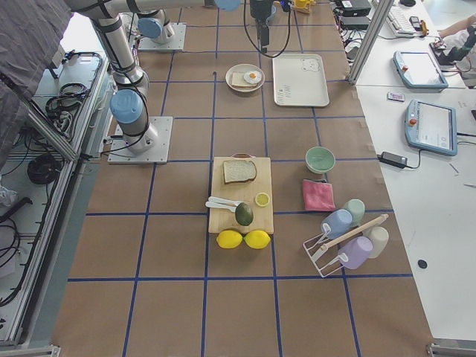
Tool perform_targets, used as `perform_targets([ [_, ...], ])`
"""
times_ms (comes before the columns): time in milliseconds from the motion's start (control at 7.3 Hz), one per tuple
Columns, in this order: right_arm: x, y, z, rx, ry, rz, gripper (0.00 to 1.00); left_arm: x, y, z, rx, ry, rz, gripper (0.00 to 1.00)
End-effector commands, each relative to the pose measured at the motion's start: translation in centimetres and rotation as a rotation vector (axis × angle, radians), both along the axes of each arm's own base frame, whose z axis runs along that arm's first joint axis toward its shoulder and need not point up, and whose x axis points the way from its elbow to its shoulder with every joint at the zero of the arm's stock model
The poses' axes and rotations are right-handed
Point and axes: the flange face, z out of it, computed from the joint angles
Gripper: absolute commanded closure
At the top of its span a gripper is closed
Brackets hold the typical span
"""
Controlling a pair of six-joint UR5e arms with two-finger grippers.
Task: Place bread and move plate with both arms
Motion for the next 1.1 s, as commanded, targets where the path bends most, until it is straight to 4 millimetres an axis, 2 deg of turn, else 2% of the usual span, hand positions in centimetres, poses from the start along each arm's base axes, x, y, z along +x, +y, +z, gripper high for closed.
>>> perform_targets([
  [0,-0.2,-0.1,-0.1,0.002,-0.003,-0.004,0.0,0.0,0.0,0.2,-0.003,-0.004,0.002,0.0],
  [548,-0.3,-0.1,-0.3,0.016,-0.009,-0.007,0.0,0.0,0.0,0.0,0.001,0.0,-0.002,0.0],
  [685,-1.8,-0.5,-0.6,0.023,0.019,-0.02,0.0,0.0,0.0,0.3,-0.005,0.0,-0.002,0.0],
  [822,-6.5,-0.9,-3.1,0.08,0.13,-0.093,0.0,0.0,0.0,0.2,-0.003,0.001,0.0,0.0],
  [959,-10.3,-0.9,-5.7,0.12,0.14,-0.15,0.0,0.0,0.1,0.1,-0.002,0.001,-0.002,0.0],
])
